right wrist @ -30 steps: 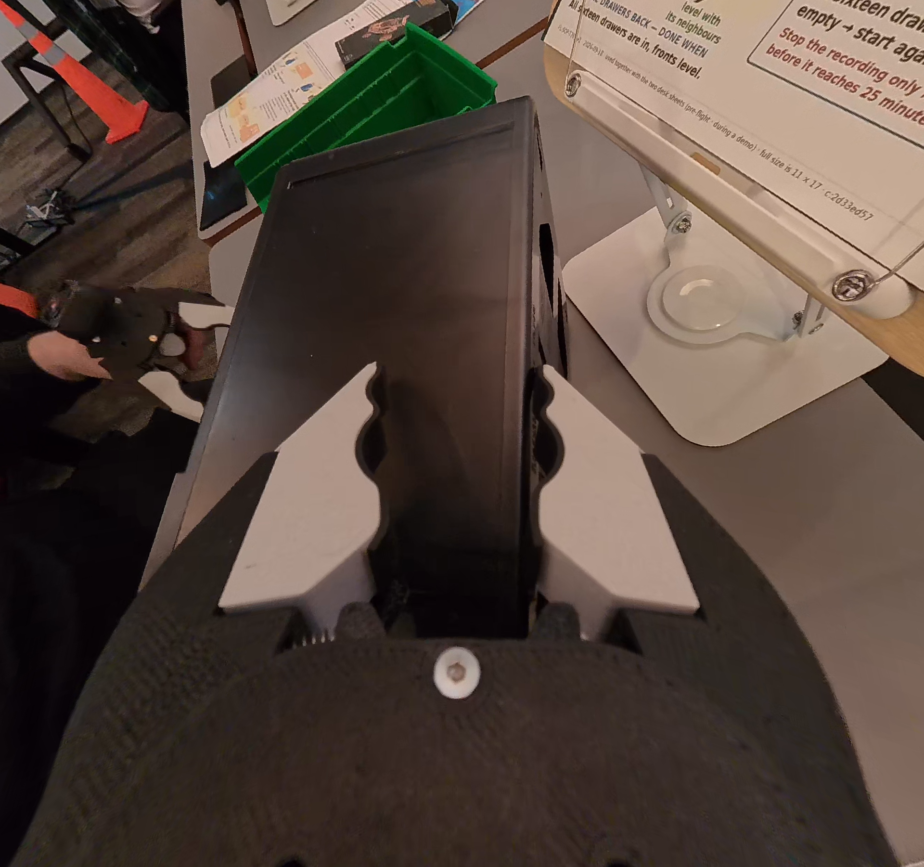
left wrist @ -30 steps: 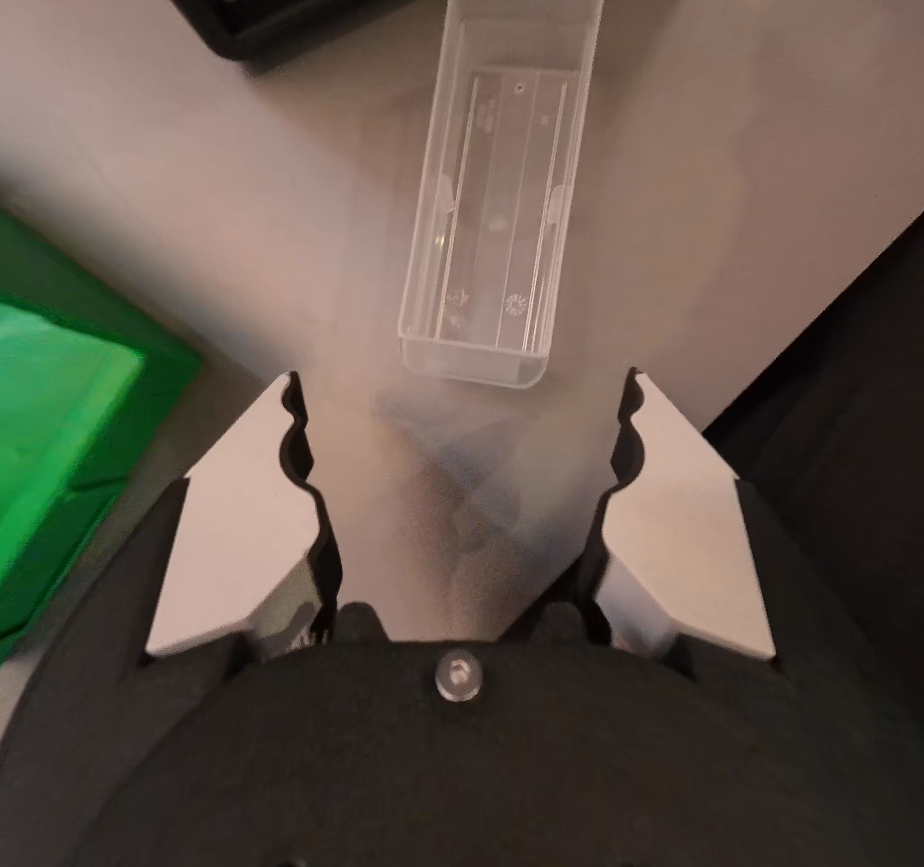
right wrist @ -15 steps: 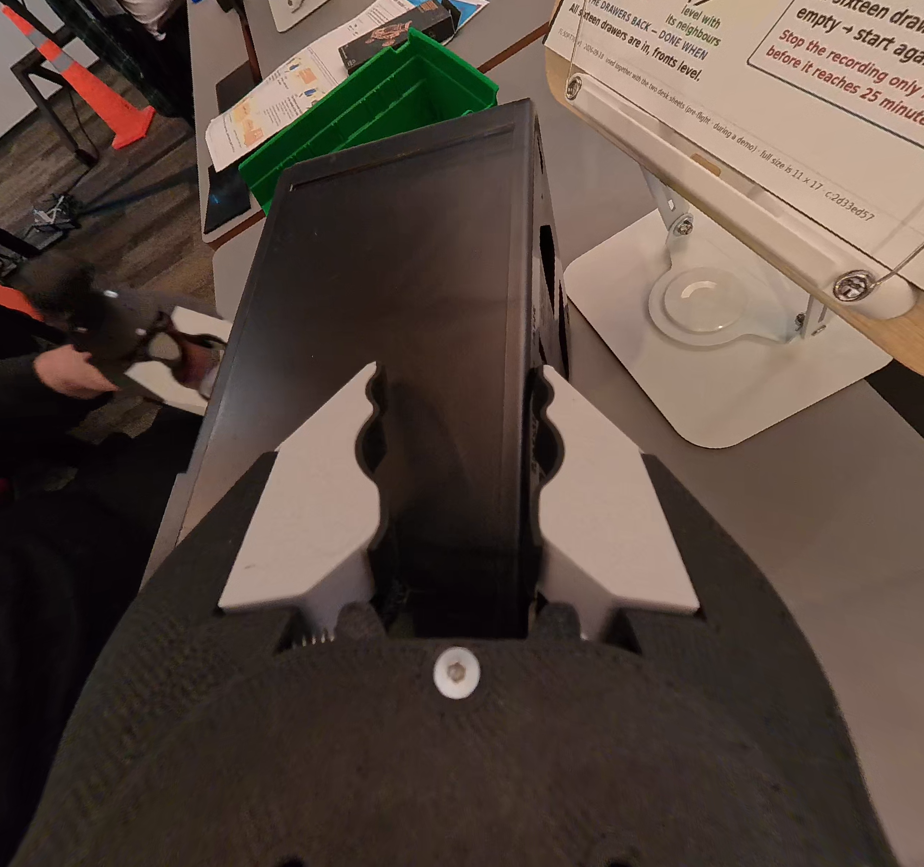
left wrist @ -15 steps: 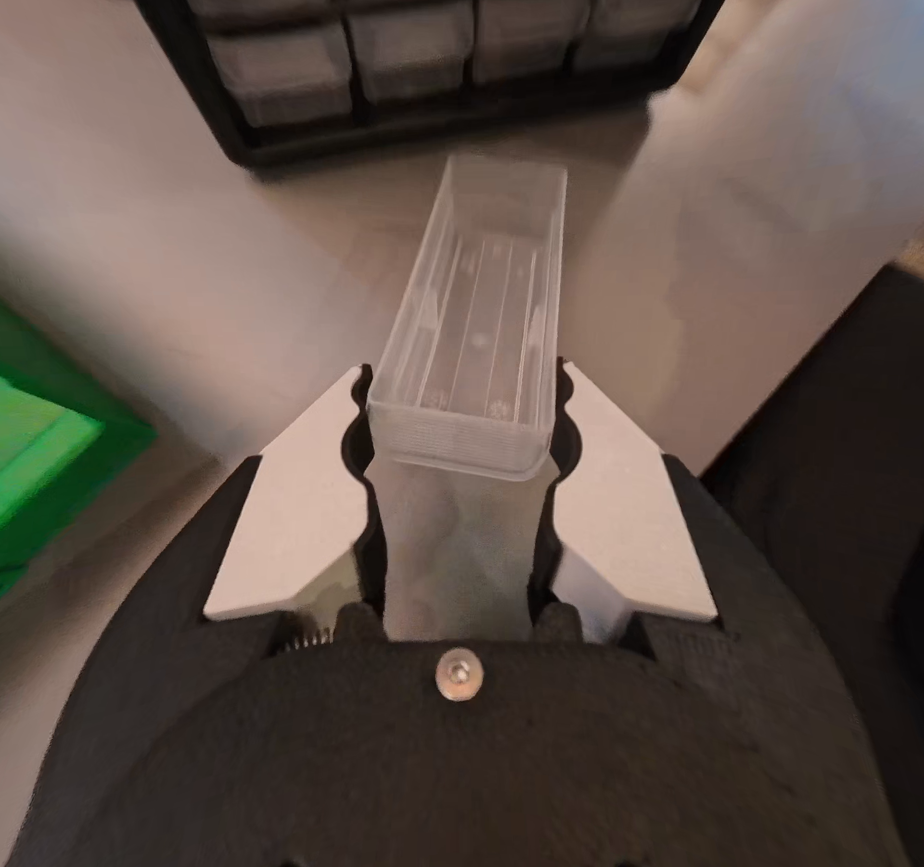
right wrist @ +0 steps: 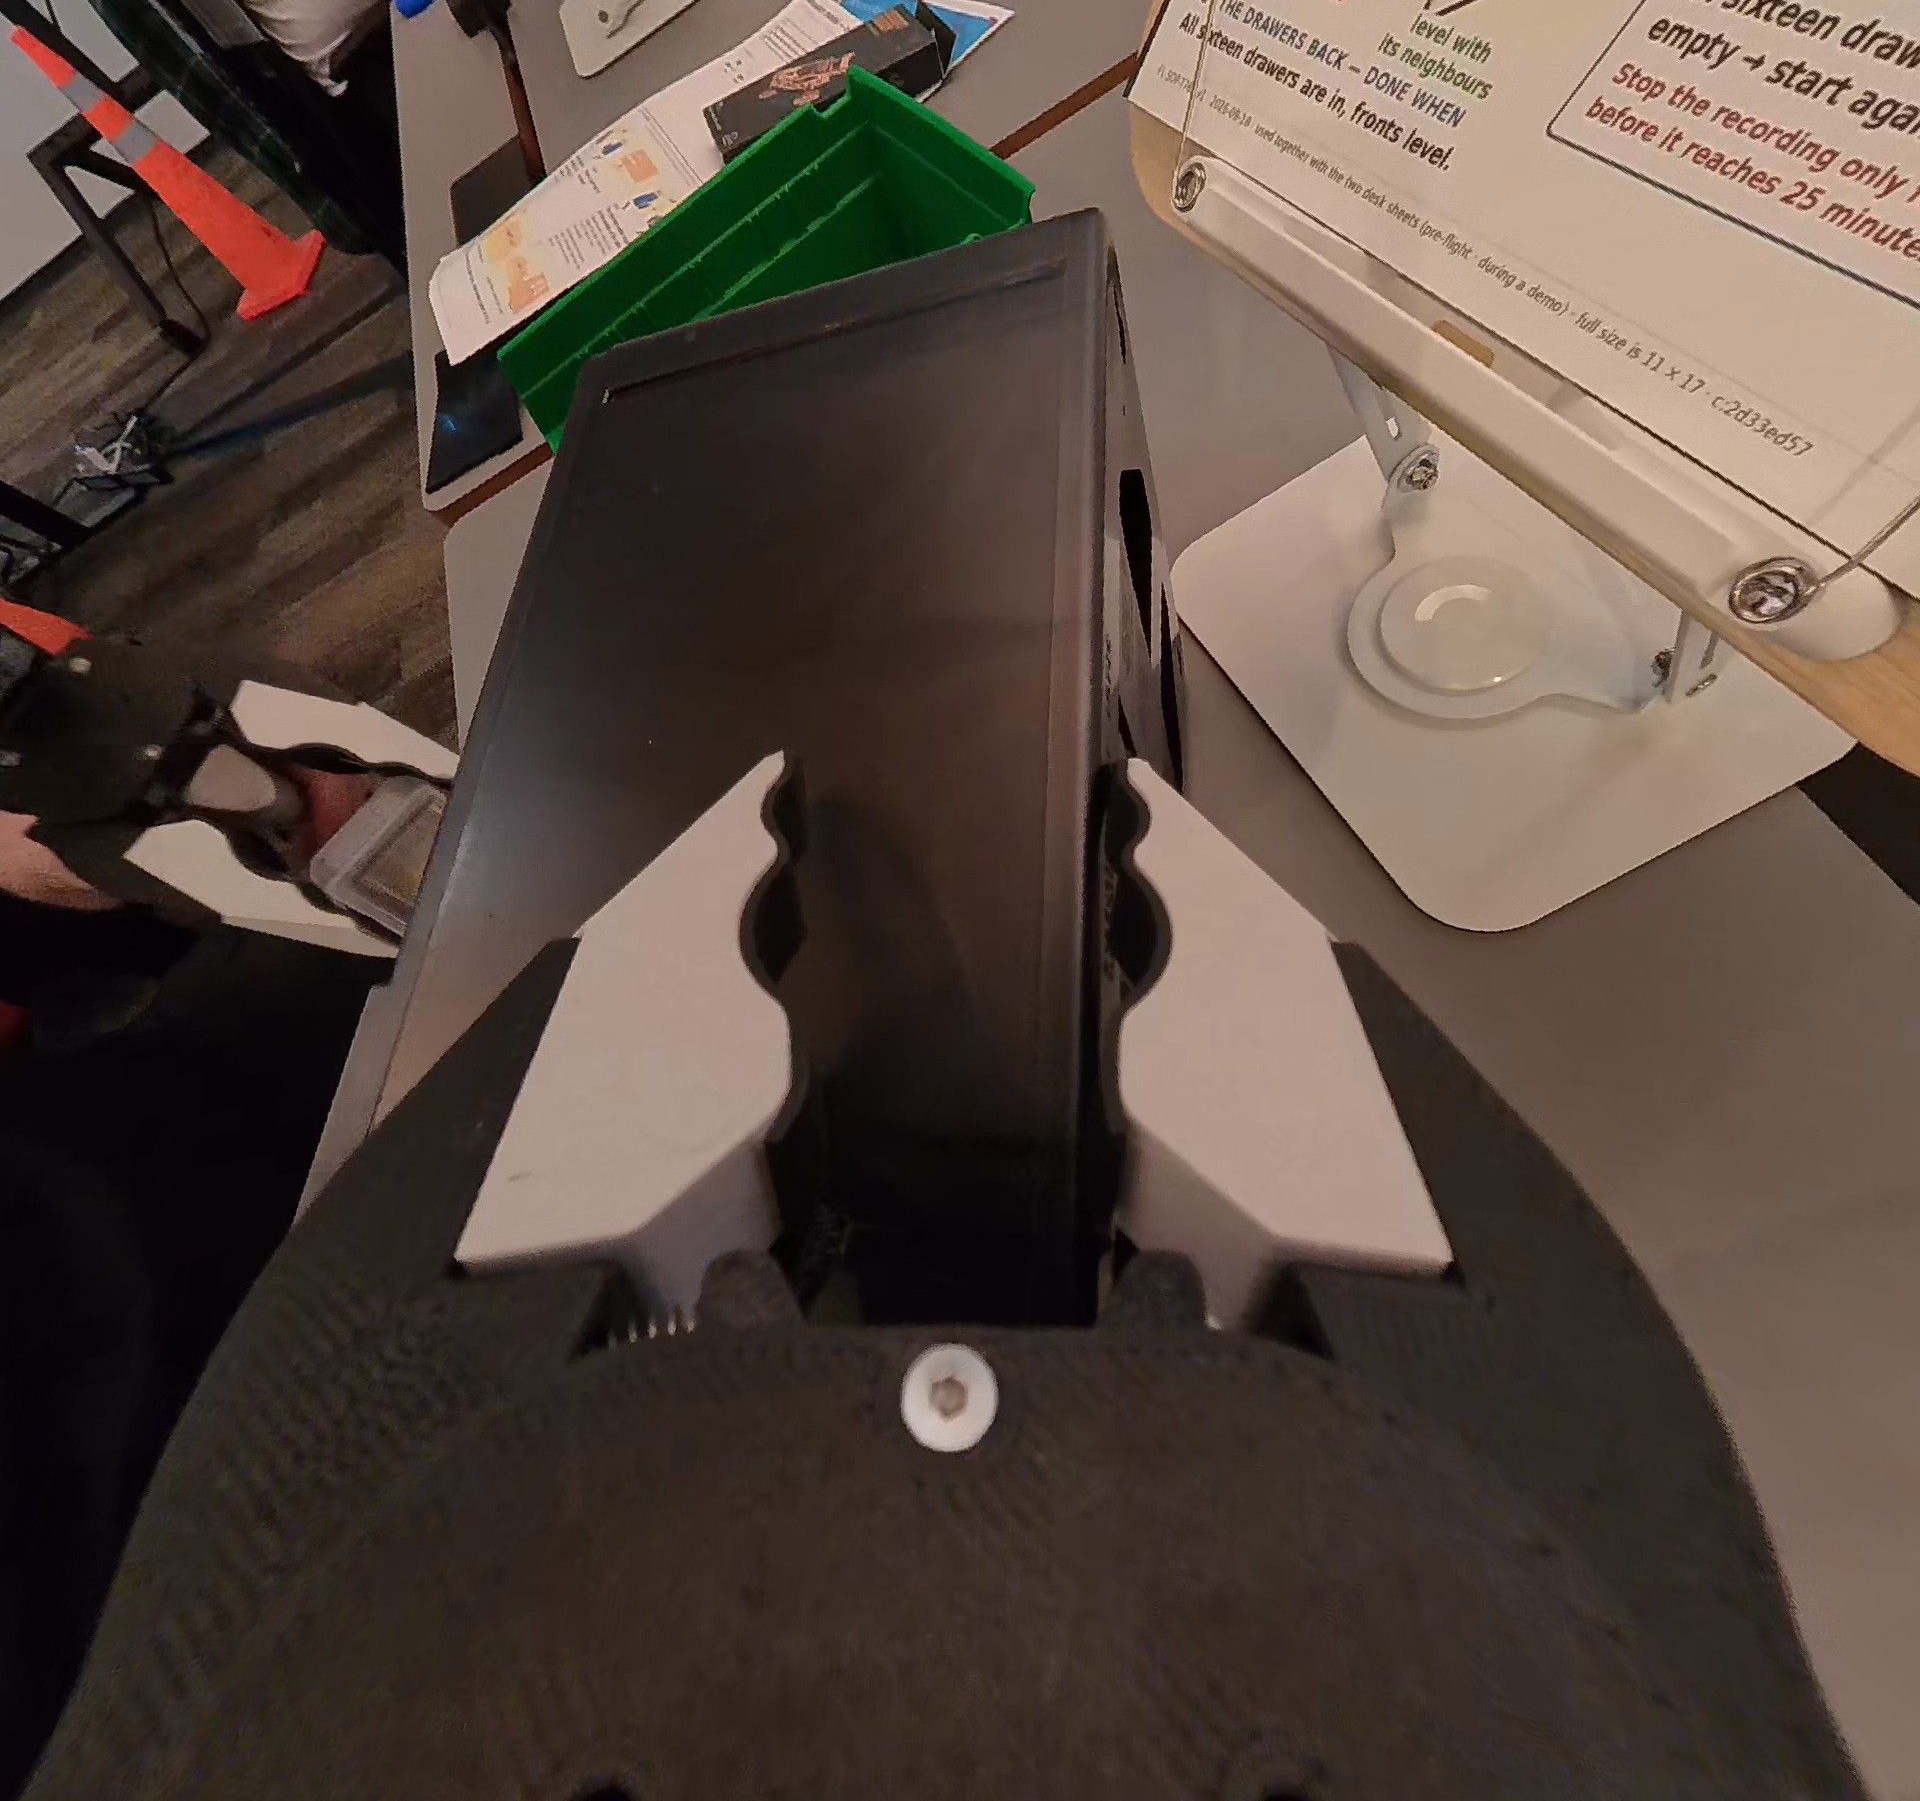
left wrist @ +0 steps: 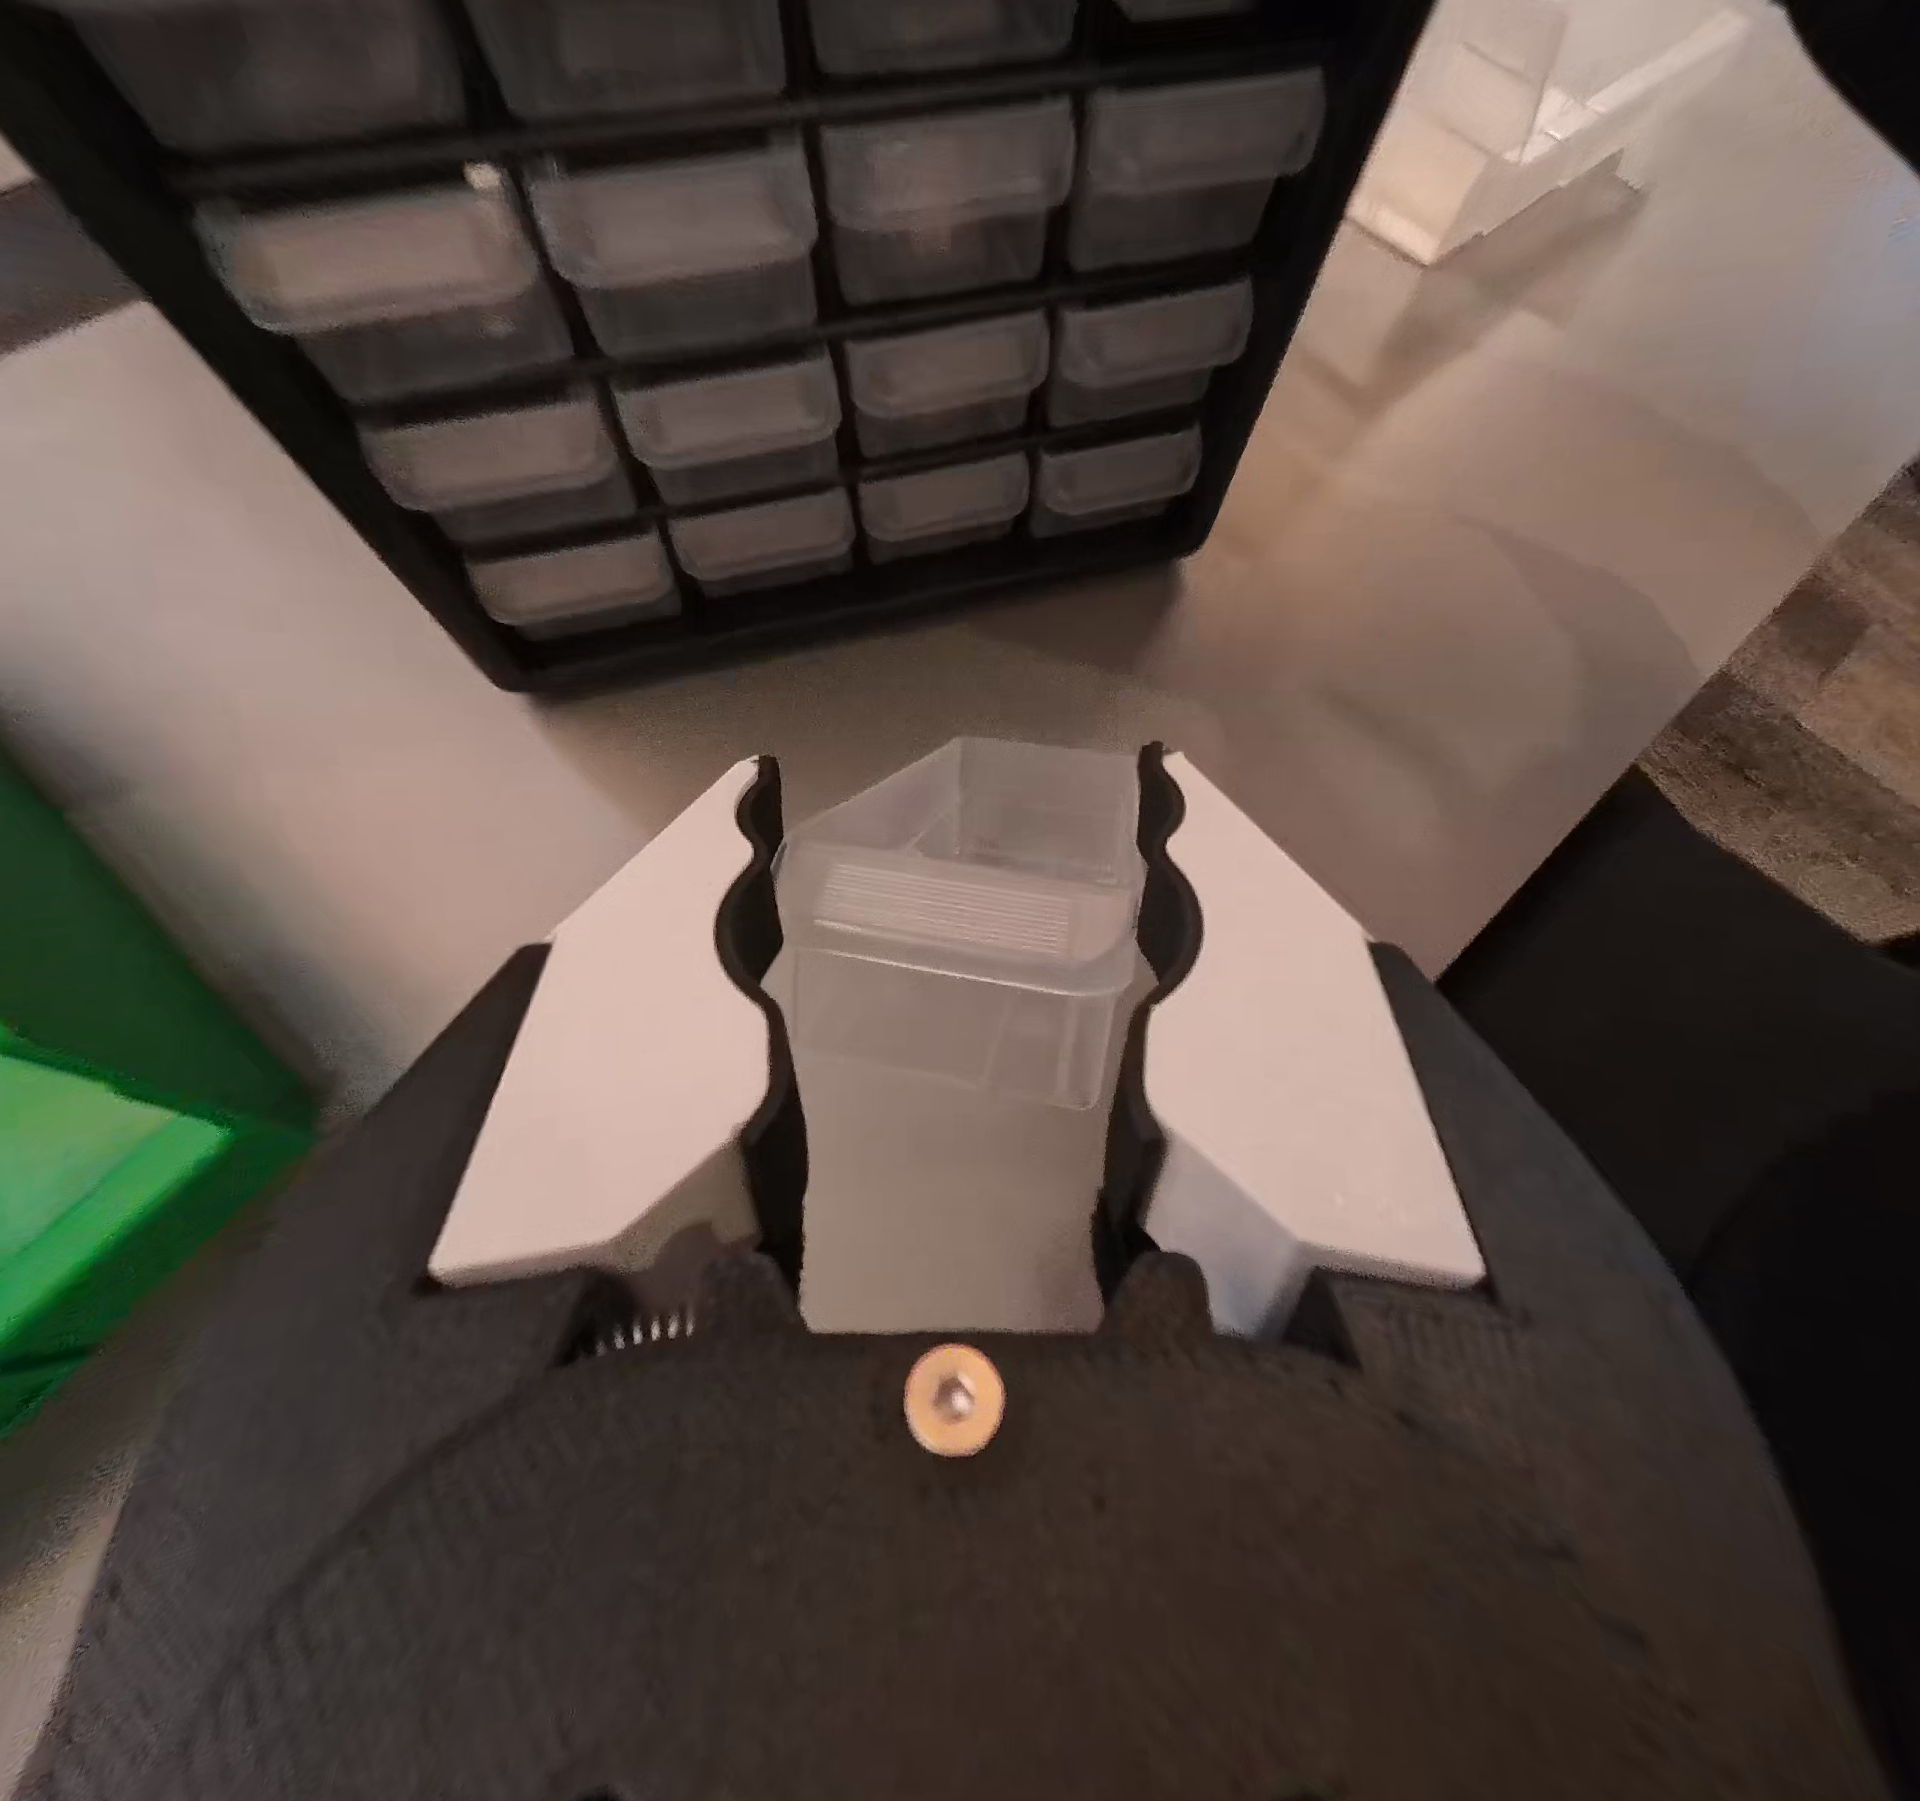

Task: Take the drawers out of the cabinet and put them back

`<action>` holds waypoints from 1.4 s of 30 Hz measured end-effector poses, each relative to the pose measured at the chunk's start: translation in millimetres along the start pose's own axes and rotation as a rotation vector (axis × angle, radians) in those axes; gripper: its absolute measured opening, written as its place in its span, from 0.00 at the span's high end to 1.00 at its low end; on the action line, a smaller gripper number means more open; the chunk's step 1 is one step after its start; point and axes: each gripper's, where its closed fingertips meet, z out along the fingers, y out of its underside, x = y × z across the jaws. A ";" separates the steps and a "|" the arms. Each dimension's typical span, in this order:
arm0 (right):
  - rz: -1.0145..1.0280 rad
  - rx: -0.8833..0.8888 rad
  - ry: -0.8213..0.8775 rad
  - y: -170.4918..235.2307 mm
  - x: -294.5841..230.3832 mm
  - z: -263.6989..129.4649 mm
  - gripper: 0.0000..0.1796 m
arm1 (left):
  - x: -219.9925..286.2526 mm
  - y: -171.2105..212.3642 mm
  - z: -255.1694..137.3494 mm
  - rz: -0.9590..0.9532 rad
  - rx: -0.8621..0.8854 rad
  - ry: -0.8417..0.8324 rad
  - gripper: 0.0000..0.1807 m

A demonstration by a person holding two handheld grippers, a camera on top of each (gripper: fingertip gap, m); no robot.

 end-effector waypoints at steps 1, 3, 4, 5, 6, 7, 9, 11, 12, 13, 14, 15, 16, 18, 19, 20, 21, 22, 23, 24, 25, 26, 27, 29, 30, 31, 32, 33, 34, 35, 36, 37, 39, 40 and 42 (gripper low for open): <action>-0.002 -0.002 0.000 0.0 -0.1 0.1 0.68 | 1.5 9.3 2.6 0.018 -0.007 0.011 0.62; -0.002 -0.002 -0.002 0.0 -0.1 0.2 0.68 | -3.9 34.5 7.3 0.011 -0.063 -0.008 0.68; -0.003 -0.001 -0.002 0.0 -0.1 0.2 0.68 | -2.2 44.9 8.7 0.012 -0.082 0.004 0.69; -0.003 -0.001 -0.002 0.0 -0.1 0.2 0.68 | -1.0 54.1 9.8 0.025 -0.094 0.008 0.68; -0.002 0.000 -0.003 -0.1 -0.1 0.2 0.68 | -1.4 61.7 10.6 0.031 -0.100 0.005 0.68; -0.002 0.001 -0.004 -0.1 -0.2 0.2 0.68 | -1.3 68.0 12.0 0.031 -0.100 0.012 0.66; -0.002 0.002 -0.005 -0.2 -0.1 0.1 0.68 | -4.4 83.5 18.2 0.026 -0.125 0.010 0.57; -0.002 0.002 -0.004 -0.1 -0.1 0.1 0.68 | -2.8 94.2 24.2 0.016 -0.144 0.020 0.43; -0.003 0.000 -0.003 -0.1 -0.1 0.2 0.68 | -2.1 97.0 26.0 0.007 -0.139 0.014 0.39; -0.004 -0.001 -0.003 0.0 -0.1 0.3 0.68 | -5.4 99.9 27.5 0.012 -0.141 -0.013 0.34; -0.004 -0.001 -0.004 0.0 0.0 0.2 0.68 | -13.6 102.3 27.2 0.058 -0.148 -0.061 0.31; -0.004 -0.001 -0.005 -0.1 -0.1 0.2 0.68 | -22.4 100.3 24.2 0.111 -0.137 -0.102 0.30; -0.004 0.000 -0.006 -0.1 -0.1 0.3 0.68 | -28.4 96.4 20.1 0.123 -0.115 -0.116 0.31; -0.004 0.001 -0.008 -0.1 -0.2 0.3 0.68 | -30.4 76.6 8.5 0.108 -0.019 -0.103 0.33; -0.004 0.002 -0.009 -0.2 -0.2 0.2 0.68 | -34.1 69.2 2.0 0.125 0.001 -0.122 0.34; -0.004 0.001 -0.011 -0.1 -0.2 0.2 0.68 | -42.6 69.4 -2.8 0.146 -0.026 -0.150 0.35; -0.004 0.000 -0.013 -0.1 -0.1 0.2 0.68 | -53.5 73.2 -6.7 0.163 -0.071 -0.175 0.36; -0.005 0.000 -0.015 -0.1 -0.1 0.3 0.68 | -63.5 78.7 -9.6 0.181 -0.123 -0.182 0.34; -0.005 0.000 -0.016 -0.1 -0.1 0.3 0.68 | -68.6 85.9 -10.4 0.204 -0.187 -0.161 0.35; -0.005 0.002 -0.017 -0.2 -0.2 0.3 0.68 | -72.7 90.1 -9.0 0.230 -0.242 -0.144 0.35; -0.004 0.003 -0.018 -0.2 -0.3 0.2 0.68 | -76.5 87.6 -6.3 0.278 -0.274 -0.143 0.35; -0.003 0.005 -0.019 -0.3 -0.2 0.3 0.68 | -74.9 83.3 -1.7 0.326 -0.303 -0.116 0.35; -0.003 0.004 -0.019 -0.2 -0.2 0.2 0.68 | -71.5 83.6 4.1 0.371 -0.362 -0.075 0.35; -0.005 0.000 -0.016 0.0 -0.2 0.4 0.68 | -79.4 98.4 14.5 0.489 -0.544 -0.048 0.36; -0.006 -0.002 -0.014 0.1 -0.2 0.4 0.68 | -84.5 108.1 17.7 0.521 -0.625 -0.031 0.36; -0.006 -0.002 -0.013 0.1 -0.2 0.4 0.68 | -86.9 114.7 20.7 0.526 -0.671 -0.005 0.37; -0.006 -0.001 -0.013 0.1 -0.2 0.4 0.68 | -87.0 112.5 25.4 0.489 -0.655 0.011 0.43; -0.005 0.001 -0.015 0.0 -0.3 0.3 0.68 | -85.0 115.9 25.3 0.453 -0.682 0.041 0.46; -0.005 0.002 -0.017 -0.1 -0.2 0.3 0.68 | -80.3 120.0 23.1 0.416 -0.714 0.073 0.53; -0.005 0.003 -0.018 -0.2 -0.3 0.4 0.68 | -75.6 122.5 21.1 0.389 -0.730 0.089 0.57; -0.007 0.002 -0.019 -0.2 -0.4 0.4 0.68 | -68.4 124.9 18.8 0.365 -0.744 0.105 0.62; -0.008 0.003 -0.021 -0.2 -0.4 0.5 0.67 | -59.7 126.7 16.8 0.337 -0.757 0.116 0.62; -0.007 0.005 -0.027 -0.3 -0.4 0.4 0.68 | -49.3 126.5 15.0 0.297 -0.763 0.087 0.59; -0.006 0.006 -0.030 -0.3 -0.4 0.4 0.68 | -43.3 122.4 16.5 0.272 -0.739 0.078 0.54; -0.007 0.007 -0.033 -0.4 -0.6 0.3 0.67 | -24.7 113.5 23.5 0.184 -0.685 0.100 0.46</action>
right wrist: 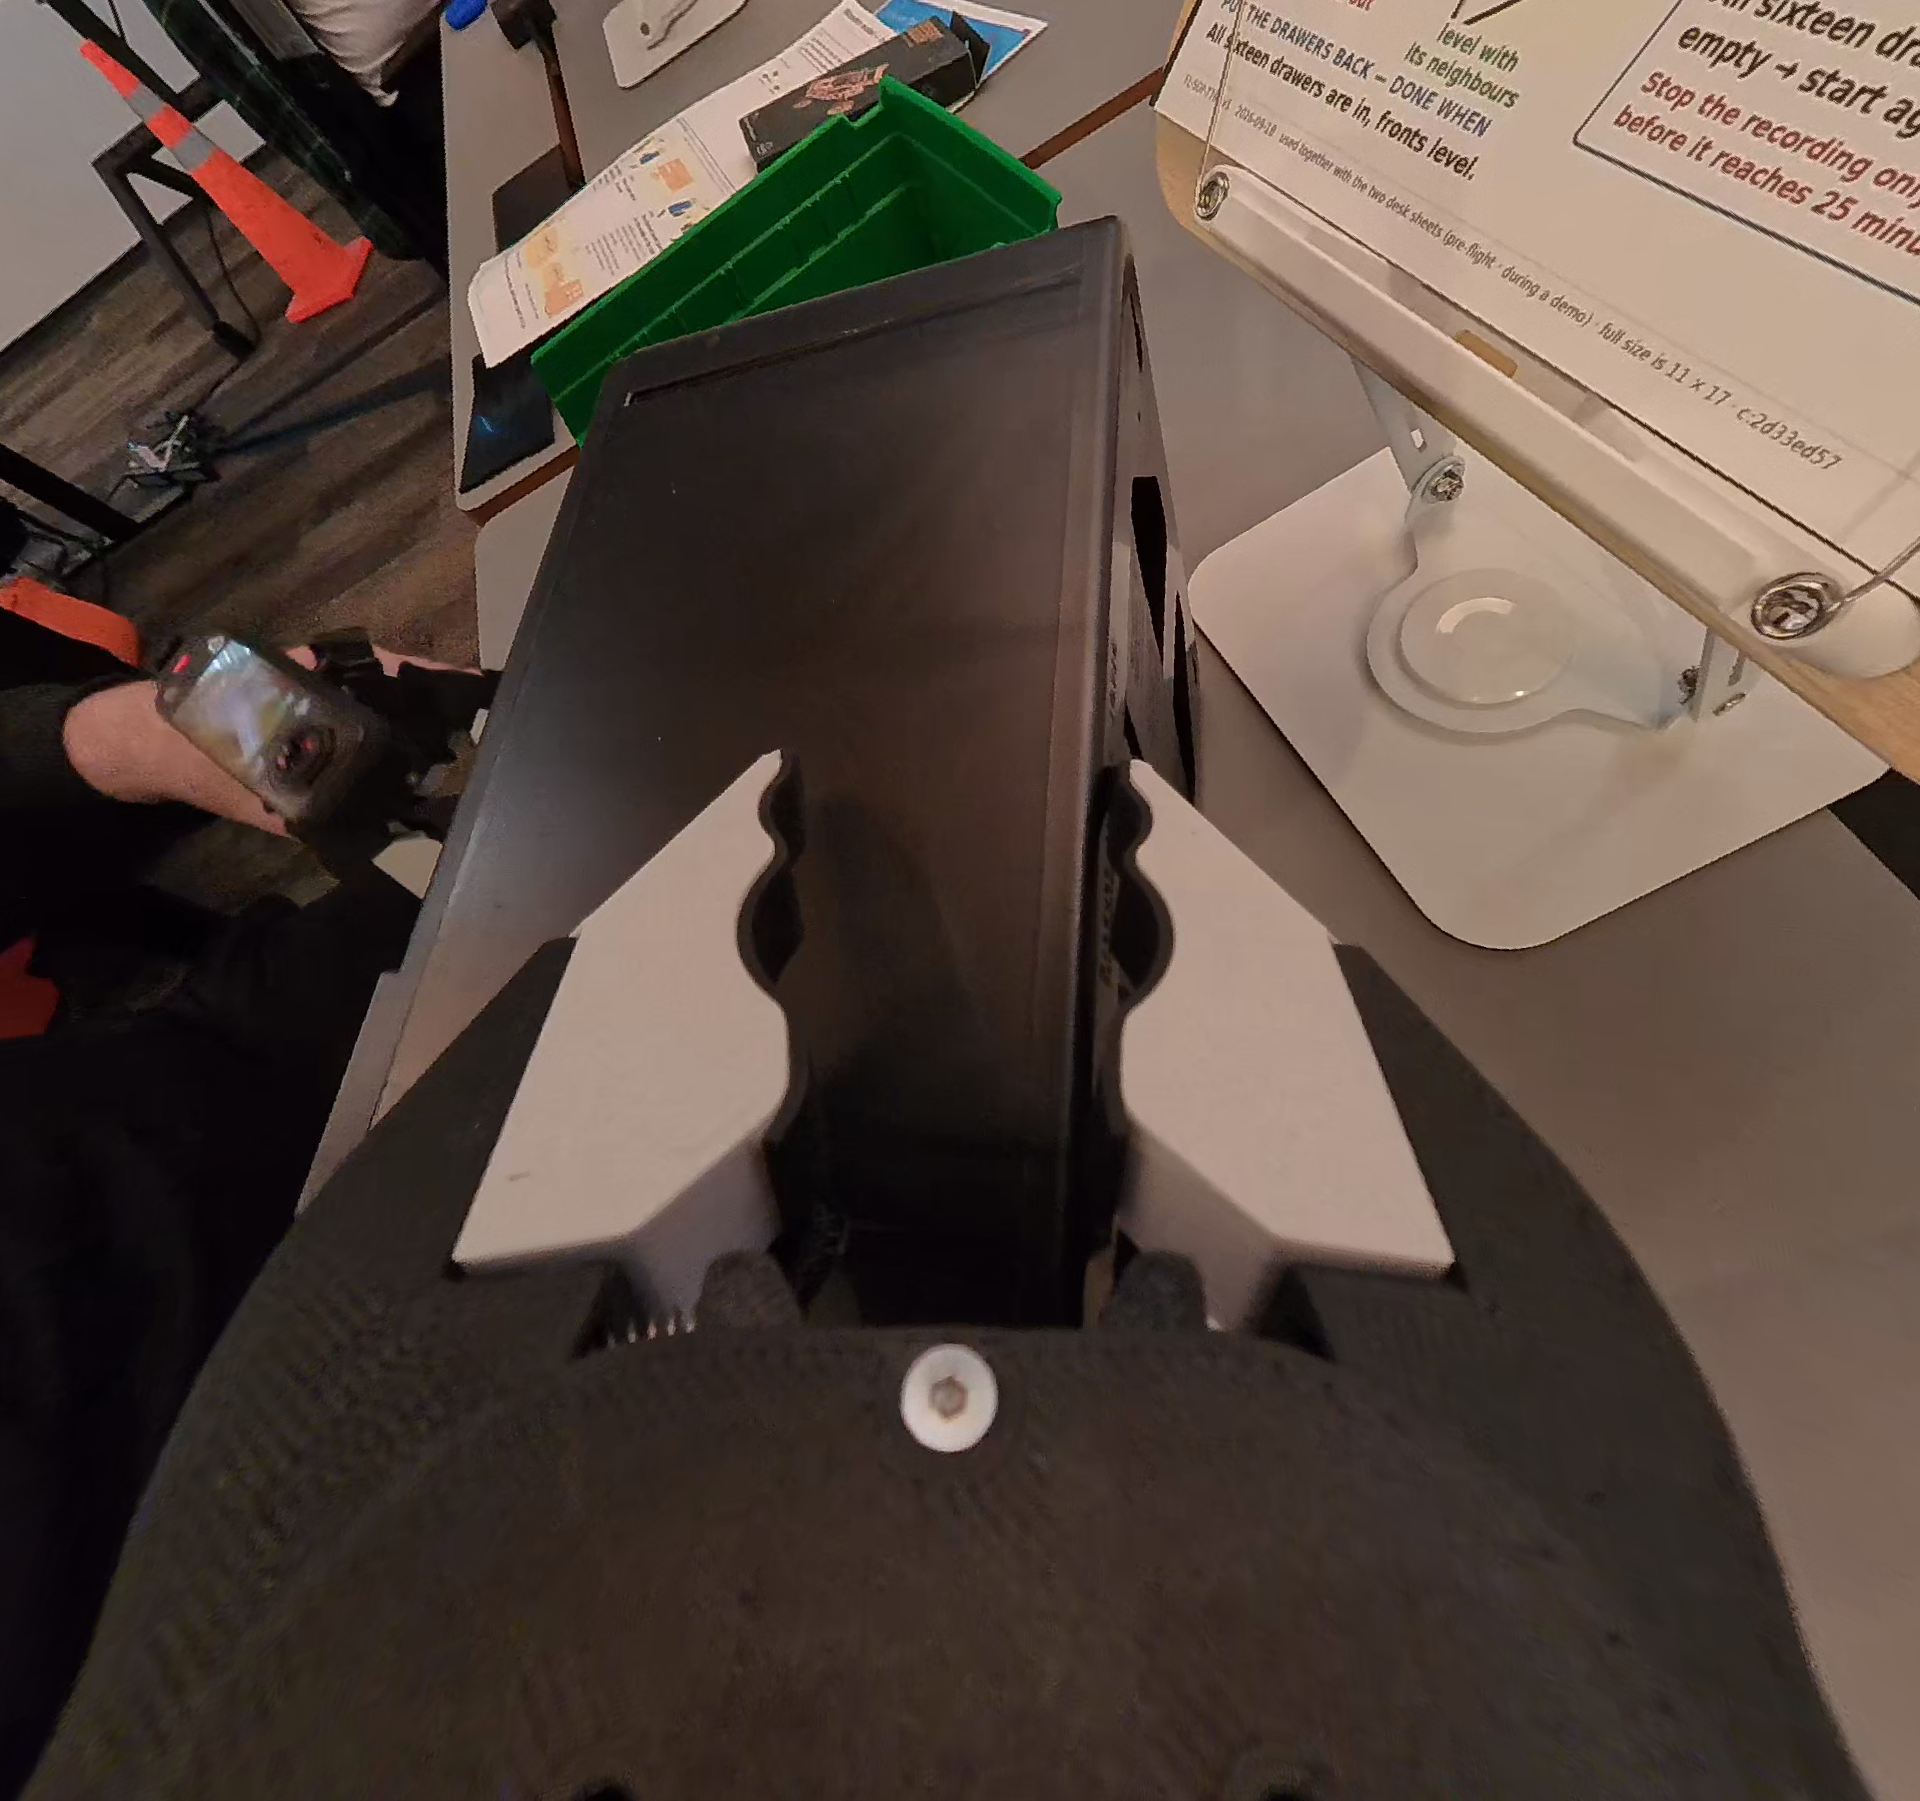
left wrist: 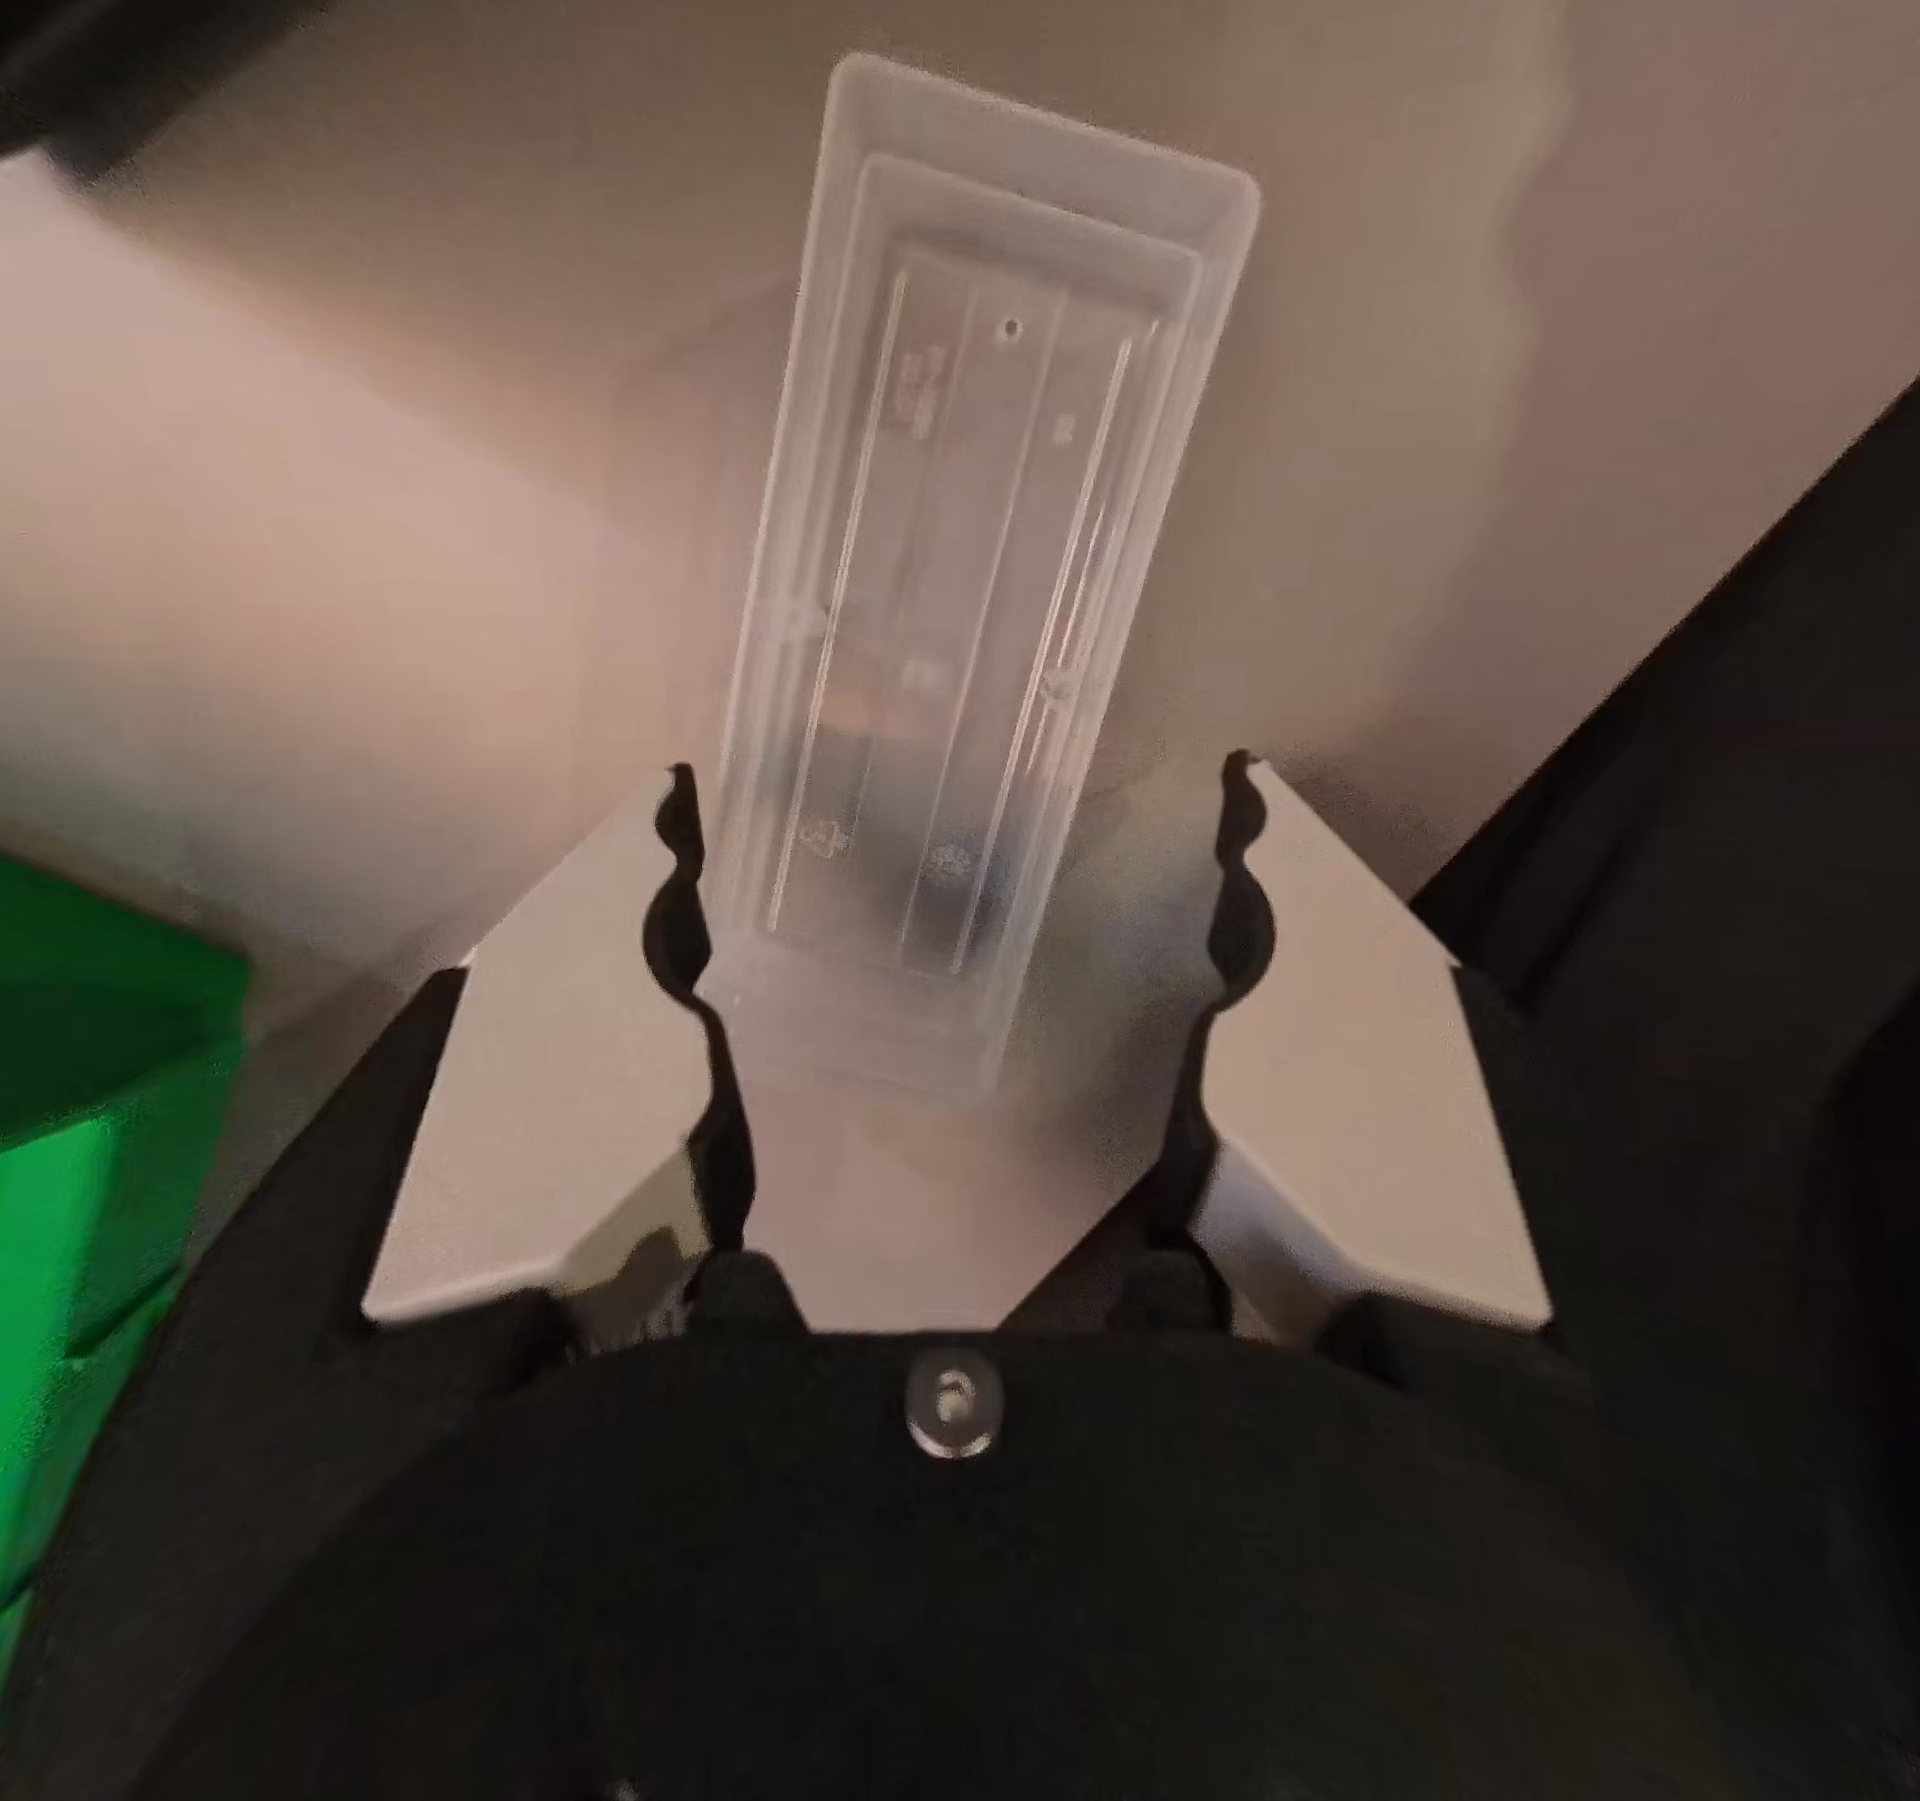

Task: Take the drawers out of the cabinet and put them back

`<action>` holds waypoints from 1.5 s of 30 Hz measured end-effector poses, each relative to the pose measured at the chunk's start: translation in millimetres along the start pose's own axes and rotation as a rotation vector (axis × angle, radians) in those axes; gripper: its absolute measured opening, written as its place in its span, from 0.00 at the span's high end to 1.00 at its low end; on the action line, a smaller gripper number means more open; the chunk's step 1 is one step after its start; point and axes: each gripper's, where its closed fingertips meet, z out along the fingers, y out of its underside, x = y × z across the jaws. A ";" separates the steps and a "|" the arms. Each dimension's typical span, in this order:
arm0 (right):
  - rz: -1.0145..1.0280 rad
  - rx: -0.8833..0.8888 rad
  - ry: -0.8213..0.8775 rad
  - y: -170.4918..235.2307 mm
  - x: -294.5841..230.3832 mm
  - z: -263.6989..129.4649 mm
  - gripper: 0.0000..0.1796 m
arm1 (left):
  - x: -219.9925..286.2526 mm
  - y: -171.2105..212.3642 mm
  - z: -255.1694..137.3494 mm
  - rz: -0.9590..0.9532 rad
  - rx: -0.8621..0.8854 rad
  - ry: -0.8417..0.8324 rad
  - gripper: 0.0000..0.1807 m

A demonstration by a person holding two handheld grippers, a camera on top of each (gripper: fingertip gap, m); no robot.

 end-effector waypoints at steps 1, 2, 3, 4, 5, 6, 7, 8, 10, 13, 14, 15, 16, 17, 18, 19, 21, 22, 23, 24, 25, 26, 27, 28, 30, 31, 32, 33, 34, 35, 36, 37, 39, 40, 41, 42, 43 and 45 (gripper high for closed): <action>0.000 0.000 0.000 0.0 -0.1 -0.1 0.67 | -2.3 1.2 2.7 0.012 -0.027 -0.041 0.48; 0.000 0.000 0.001 0.0 0.0 -0.1 0.68 | -8.1 7.3 6.2 0.038 -0.074 -0.088 0.55; 0.001 0.001 0.002 -0.1 -0.1 -0.1 0.68 | -7.8 5.3 7.0 0.023 -0.063 -0.073 0.62; 0.001 0.001 0.003 -0.1 0.0 -0.2 0.68 | -5.3 1.8 6.9 -0.009 -0.043 -0.039 0.64; 0.002 0.001 0.004 -0.1 0.0 -0.2 0.68 | -5.2 0.9 6.4 -0.021 -0.042 -0.034 0.65; 0.003 0.001 0.005 0.0 0.1 -0.2 0.68 | -5.5 0.6 5.4 -0.017 -0.046 -0.048 0.65; 0.004 0.001 0.006 0.0 0.2 -0.2 0.68 | -4.0 -1.2 3.2 -0.021 -0.045 -0.055 0.66; 0.004 0.001 0.006 -0.1 0.2 -0.3 0.68 | -1.1 -5.1 -0.7 -0.039 -0.031 -0.049 0.66; 0.010 0.008 0.005 -0.4 0.2 -0.5 0.68 | 5.5 -16.5 -16.1 -0.069 0.003 -0.033 0.66; 0.024 0.009 0.020 -0.2 0.7 -0.8 0.69 | 16.9 -48.3 -53.7 -0.114 0.101 -0.025 0.66; 0.028 0.005 0.031 0.2 0.7 -0.8 0.70 | 21.2 -62.2 -66.9 -0.114 0.140 -0.034 0.66; 0.031 0.003 0.044 0.6 0.5 -0.8 0.70 | 24.8 -74.4 -78.5 -0.118 0.164 -0.048 0.67; 0.034 0.001 0.057 1.0 0.2 -0.7 0.71 | 31.8 -85.6 -87.5 -0.111 0.177 -0.043 0.67; 0.037 -0.001 0.068 1.4 -0.4 -0.7 0.71 | 37.9 -96.3 -94.4 -0.107 0.189 -0.046 0.67; 0.038 0.000 0.075 1.9 -1.3 -0.7 0.71 | 41.9 -105.4 -99.2 -0.114 0.192 -0.053 0.67; 0.040 0.002 0.078 2.3 -2.2 -0.8 0.71 | 48.3 -113.7 -101.2 -0.119 0.197 -0.036 0.67; 0.046 0.008 0.080 2.5 -2.8 -1.1 0.71 | 52.4 -123.3 -99.4 -0.130 0.176 -0.042 0.67; 0.049 0.011 0.080 2.5 -2.8 -1.3 0.71 | 54.9 -124.5 -96.6 -0.133 0.150 -0.034 0.67; 0.051 0.013 0.080 2.5 -2.8 -1.4 0.71 | 56.6 -128.2 -95.0 -0.146 0.145 -0.024 0.67; 0.052 0.014 0.081 2.4 -2.8 -1.5 0.71 | 53.4 -131.0 -93.9 -0.157 0.140 -0.044 0.67; 0.053 0.015 0.081 2.5 -2.7 -1.5 0.71 | 53.0 -132.3 -92.7 -0.160 0.130 -0.047 0.67; 0.054 0.017 0.080 2.3 -2.7 -1.6 0.71 | 54.4 -134.2 -93.2 -0.165 0.130 -0.044 0.67; 0.054 0.019 0.077 2.2 -2.6 -1.7 0.71 | 53.5 -134.3 -94.2 -0.159 0.121 -0.064 0.67; 0.055 0.020 0.076 2.2 -2.6 -1.7 0.71 | 53.2 -134.6 -95.3 -0.151 0.115 -0.079 0.67; 0.052 0.020 0.075 2.2 -2.9 -1.7 0.71 | 55.1 -135.8 -97.0 -0.168 0.122 -0.077 0.68; 0.052 0.020 0.075 2.2 -2.9 -1.7 0.70 | 56.4 -136.8 -98.1 -0.173 0.131 -0.076 0.68; 0.052 0.021 0.074 2.2 -3.0 -1.8 0.70 | 57.7 -138.6 -100.7 -0.173 0.147 -0.082 0.68; 0.051 0.023 0.073 2.1 -3.1 -1.7 0.70 | 59.3 -140.3 -103.0 -0.175 0.158 -0.086 0.68; 0.051 0.024 0.072 2.1 -3.2 -1.8 0.70 | 59.7 -139.6 -104.2 -0.180 0.150 -0.090 0.68; 0.051 0.025 0.072 2.1 -3.1 -1.8 0.70 | 56.6 -138.3 -105.6 -0.182 0.143 -0.109 0.68; 0.052 0.026 0.071 2.0 -3.2 -2.0 0.70 | 51.7 -137.6 -107.6 -0.192 0.140 -0.129 0.68; 0.053 0.028 0.072 1.9 -3.2 -2.0 0.70 | 49.9 -138.1 -108.4 -0.201 0.139 -0.128 0.68; 0.054 0.032 0.072 1.8 -3.2 -2.2 0.70 | 47.0 -140.0 -107.4 -0.199 0.132 -0.159 0.68; 0.055 0.033 0.072 1.8 -3.2 -2.3 0.71 | 48.4 -140.9 -105.6 -0.204 0.123 -0.161 0.68; 0.054 0.034 0.071 1.7 -3.2 -2.4 0.70 | 47.3 -140.9 -104.3 -0.206 0.114 -0.177 0.68; 0.053 0.033 0.071 1.7 -3.2 -2.3 0.70 | 45.1 -139.8 -103.5 -0.204 0.101 -0.197 0.68; 0.052 0.031 0.073 1.8 -3.2 -2.2 0.70 | 45.4 -139.7 -102.9 -0.209 0.092 -0.199 0.68; 0.052 0.029 0.074 1.8 -3.1 -2.1 0.70 | 47.0 -140.0 -103.4 -0.233 0.082 -0.208 0.68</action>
